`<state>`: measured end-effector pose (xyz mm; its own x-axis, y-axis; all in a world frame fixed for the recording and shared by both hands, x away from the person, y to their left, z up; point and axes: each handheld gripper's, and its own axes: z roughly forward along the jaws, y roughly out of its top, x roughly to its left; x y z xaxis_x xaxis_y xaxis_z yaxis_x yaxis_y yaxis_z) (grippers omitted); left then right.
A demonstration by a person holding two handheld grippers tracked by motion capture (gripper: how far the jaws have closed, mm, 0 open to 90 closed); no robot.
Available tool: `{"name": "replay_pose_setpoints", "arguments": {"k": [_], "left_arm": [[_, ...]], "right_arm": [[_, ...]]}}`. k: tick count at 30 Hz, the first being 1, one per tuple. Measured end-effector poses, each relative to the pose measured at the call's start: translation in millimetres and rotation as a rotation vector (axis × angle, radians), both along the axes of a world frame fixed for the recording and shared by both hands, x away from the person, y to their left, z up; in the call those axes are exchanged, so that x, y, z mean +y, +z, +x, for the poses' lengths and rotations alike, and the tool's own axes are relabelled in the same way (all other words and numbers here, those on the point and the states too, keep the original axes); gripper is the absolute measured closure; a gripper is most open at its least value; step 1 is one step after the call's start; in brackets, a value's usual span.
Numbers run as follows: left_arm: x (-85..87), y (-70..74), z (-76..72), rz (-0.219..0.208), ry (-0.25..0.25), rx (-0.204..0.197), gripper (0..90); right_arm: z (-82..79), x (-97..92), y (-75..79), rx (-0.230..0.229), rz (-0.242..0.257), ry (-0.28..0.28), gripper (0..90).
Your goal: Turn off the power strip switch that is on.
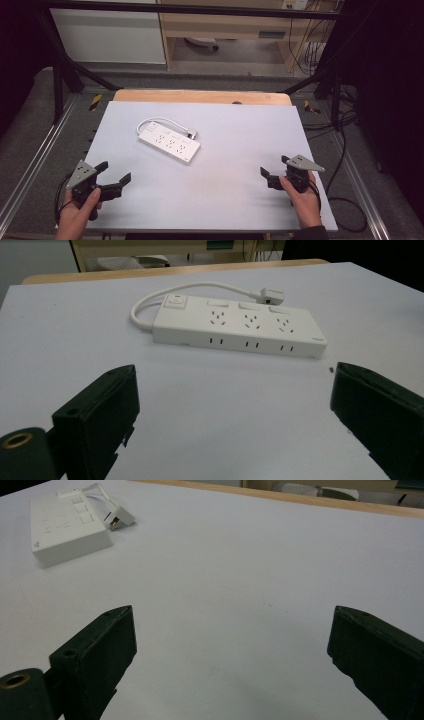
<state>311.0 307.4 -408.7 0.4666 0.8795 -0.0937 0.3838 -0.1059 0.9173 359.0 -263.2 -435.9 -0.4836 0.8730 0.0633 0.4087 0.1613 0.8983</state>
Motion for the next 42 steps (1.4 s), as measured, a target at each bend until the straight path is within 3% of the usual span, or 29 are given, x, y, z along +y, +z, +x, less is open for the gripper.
{"name": "replay_pose_setpoints", "arguments": {"k": [6,14,18,34,42], "left_arm": [[-0.3,1.0,0.0,0.003,-0.008,-0.004,5.4],[-0.3,0.8,-0.7,-0.003,-0.025,0.007,5.6],[-0.3,0.8,0.1,-0.01,-0.029,0.016,5.7],[1.3,3.3,-0.3,-0.024,-0.035,0.012,5.5],[-1.6,4.8,-0.1,-0.057,-0.055,0.011,5.5]], "right_arm": [[-0.5,3.8,-1.3,0.001,-0.034,0.017,5.9],[0.6,3.8,-1.0,-0.001,-0.04,0.004,5.3],[0.5,6.1,-0.4,-0.019,-0.079,-0.008,5.2],[-0.8,5.6,1.0,-0.039,-0.08,-0.009,5.2],[0.2,10.0,0.0,-0.035,-0.086,0.009,5.0]]}}
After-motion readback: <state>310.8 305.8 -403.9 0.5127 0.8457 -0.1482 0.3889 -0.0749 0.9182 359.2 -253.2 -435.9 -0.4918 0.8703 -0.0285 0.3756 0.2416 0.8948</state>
